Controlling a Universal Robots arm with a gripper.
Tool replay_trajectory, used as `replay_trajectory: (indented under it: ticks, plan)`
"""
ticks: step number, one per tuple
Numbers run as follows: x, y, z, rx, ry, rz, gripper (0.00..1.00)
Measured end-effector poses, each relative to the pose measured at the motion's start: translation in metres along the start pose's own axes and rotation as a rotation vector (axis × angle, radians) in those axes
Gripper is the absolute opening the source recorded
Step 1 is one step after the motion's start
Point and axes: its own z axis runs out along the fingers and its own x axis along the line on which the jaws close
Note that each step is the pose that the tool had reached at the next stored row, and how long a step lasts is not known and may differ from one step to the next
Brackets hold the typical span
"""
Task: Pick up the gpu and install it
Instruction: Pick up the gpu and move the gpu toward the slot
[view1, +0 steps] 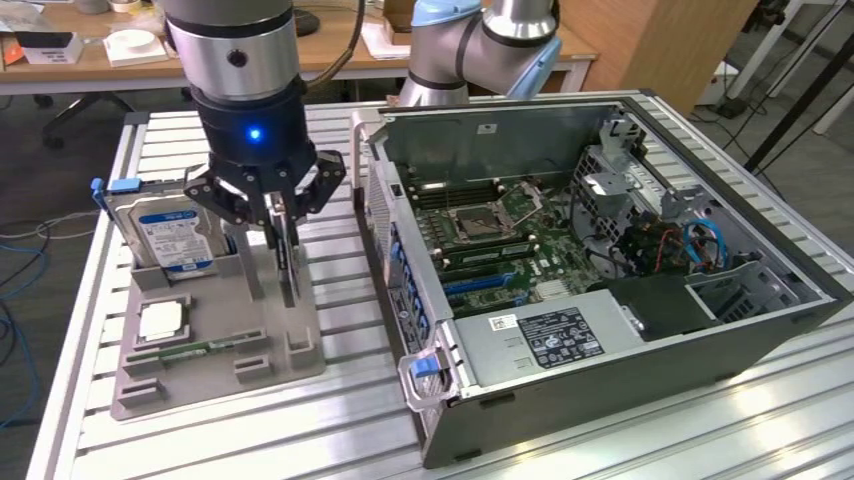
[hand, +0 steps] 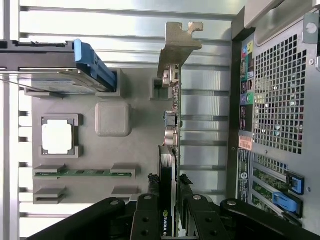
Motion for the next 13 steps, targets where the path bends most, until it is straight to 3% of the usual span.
replay_trajectory:
  ticks: [13]
  plan:
    - [0.000, 0.0009, -0.0209, 0.0000, 0.0000, 0.000, 0.26]
